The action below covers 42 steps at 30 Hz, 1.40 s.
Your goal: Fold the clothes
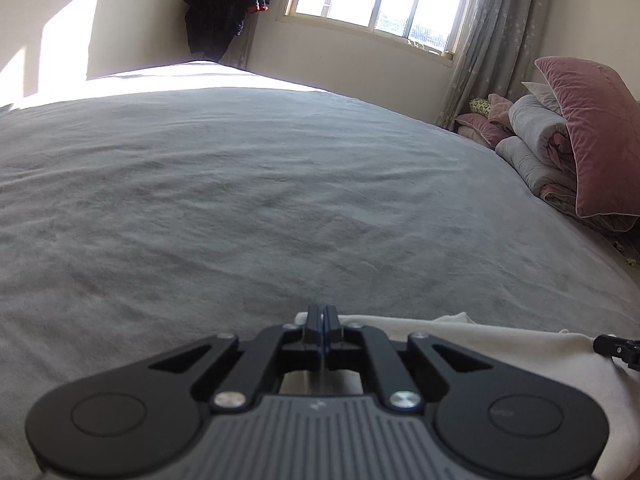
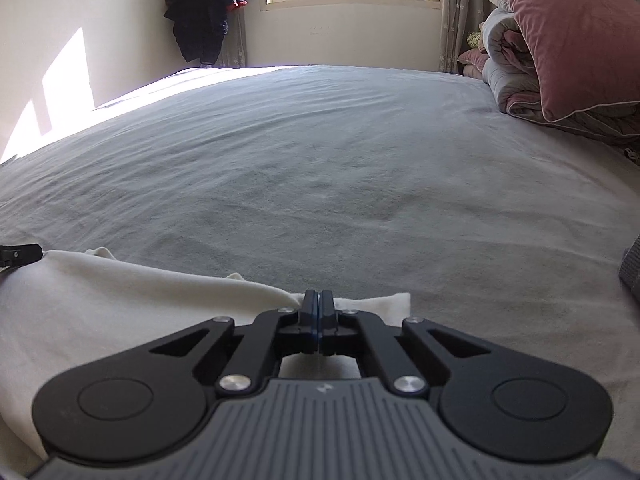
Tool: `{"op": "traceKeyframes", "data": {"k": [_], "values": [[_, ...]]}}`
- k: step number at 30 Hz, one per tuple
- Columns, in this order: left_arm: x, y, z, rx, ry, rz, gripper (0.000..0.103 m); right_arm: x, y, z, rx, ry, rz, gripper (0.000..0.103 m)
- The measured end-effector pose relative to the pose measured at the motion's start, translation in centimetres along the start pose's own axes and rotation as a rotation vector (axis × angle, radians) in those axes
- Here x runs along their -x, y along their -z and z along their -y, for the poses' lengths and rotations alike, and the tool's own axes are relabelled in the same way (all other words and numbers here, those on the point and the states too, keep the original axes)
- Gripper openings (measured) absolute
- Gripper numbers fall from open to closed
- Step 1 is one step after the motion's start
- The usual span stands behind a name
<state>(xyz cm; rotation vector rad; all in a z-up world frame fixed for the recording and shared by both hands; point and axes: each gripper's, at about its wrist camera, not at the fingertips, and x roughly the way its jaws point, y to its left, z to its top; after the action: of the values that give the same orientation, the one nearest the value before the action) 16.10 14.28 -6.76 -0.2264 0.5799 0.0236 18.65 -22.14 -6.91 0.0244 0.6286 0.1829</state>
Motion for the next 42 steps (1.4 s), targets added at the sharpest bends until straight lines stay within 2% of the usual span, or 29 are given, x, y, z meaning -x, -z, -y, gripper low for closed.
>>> {"op": "traceKeyframes", "data": {"k": [1, 2, 3, 6, 8, 10, 13, 18, 23, 28, 31, 33, 34, 35, 37, 42], "values": [[0.4, -0.2, -0.3, 0.012, 0.002, -0.002, 0.015, 0.5, -0.1, 0.1, -0.015, 0.003, 0.007, 0.014], [0.8, -0.4, -0.5, 0.023, 0.004, -0.005, 0.029, 1.0, -0.2, 0.1, -0.026, 0.011, 0.015, 0.018], [1.2, -0.5, -0.8, 0.035, 0.007, -0.007, 0.032, 1.5, -0.1, 0.1, -0.029, 0.01, 0.019, 0.018], [2.6, -1.1, -1.4, 0.067, 0.043, -0.019, 0.034, 2.7, 0.3, -0.3, -0.026, -0.004, 0.027, 0.018], [3.4, -1.3, -1.8, 0.085, 0.06, -0.043, 0.04, 3.6, 0.5, -0.5, -0.023, -0.014, 0.033, 0.018], [3.9, -1.3, -2.4, 0.118, 0.067, -0.079, 0.042, 4.0, 1.0, -0.2, -0.024, -0.014, 0.019, 0.018], [4.1, -1.1, -4.2, 0.231, 0.075, -0.177, 0.054, 4.3, 1.8, 0.6, -0.038, 0.01, -0.02, 0.018], [3.7, 0.4, -6.7, 0.45, 0.191, -0.275, 0.059, 6.3, 1.9, 0.0, -0.089, -0.073, 0.015, 0.018], [2.6, 2.7, -7.0, 0.546, 0.287, -0.29, 0.064, 6.9, 2.1, -3.6, -0.078, -0.159, 0.027, 0.018], [1.5, 3.7, -6.3, 0.562, 0.401, -0.292, 0.063, 6.1, 2.5, -6.5, -0.071, -0.193, 0.023, 0.018], [1.3, 4.0, -5.7, 0.535, 0.397, -0.28, 0.06, 5.4, 2.8, -7.5, -0.083, -0.187, 0.026, 0.018], [1.1, 3.9, -5.6, 0.534, 0.366, -0.29, 0.046, 5.1, 2.9, -7.9, -0.093, -0.186, 0.041, 0.018], [1.1, 3.8, -5.6, 0.535, 0.349, -0.296, 0.029, 4.9, 3.1, -8.2, -0.101, -0.191, 0.046, 0.018], [1.0, 3.8, -5.9, 0.552, 0.35, -0.301, 0.023, 4.7, 3.2, -8.4, -0.108, -0.197, 0.052, 0.018], [0.9, 3.6, -6.5, 0.592, 0.365, -0.307, 0.019, 4.4, 3.4, -8.7, -0.103, -0.199, 0.048, 0.018], [2.8, 1.5, -4.7, 0.577, 0.411, -0.24, 0.016, 4.0, 4.0, -9.3, -0.077, -0.198, 0.029, 0.019]]}}
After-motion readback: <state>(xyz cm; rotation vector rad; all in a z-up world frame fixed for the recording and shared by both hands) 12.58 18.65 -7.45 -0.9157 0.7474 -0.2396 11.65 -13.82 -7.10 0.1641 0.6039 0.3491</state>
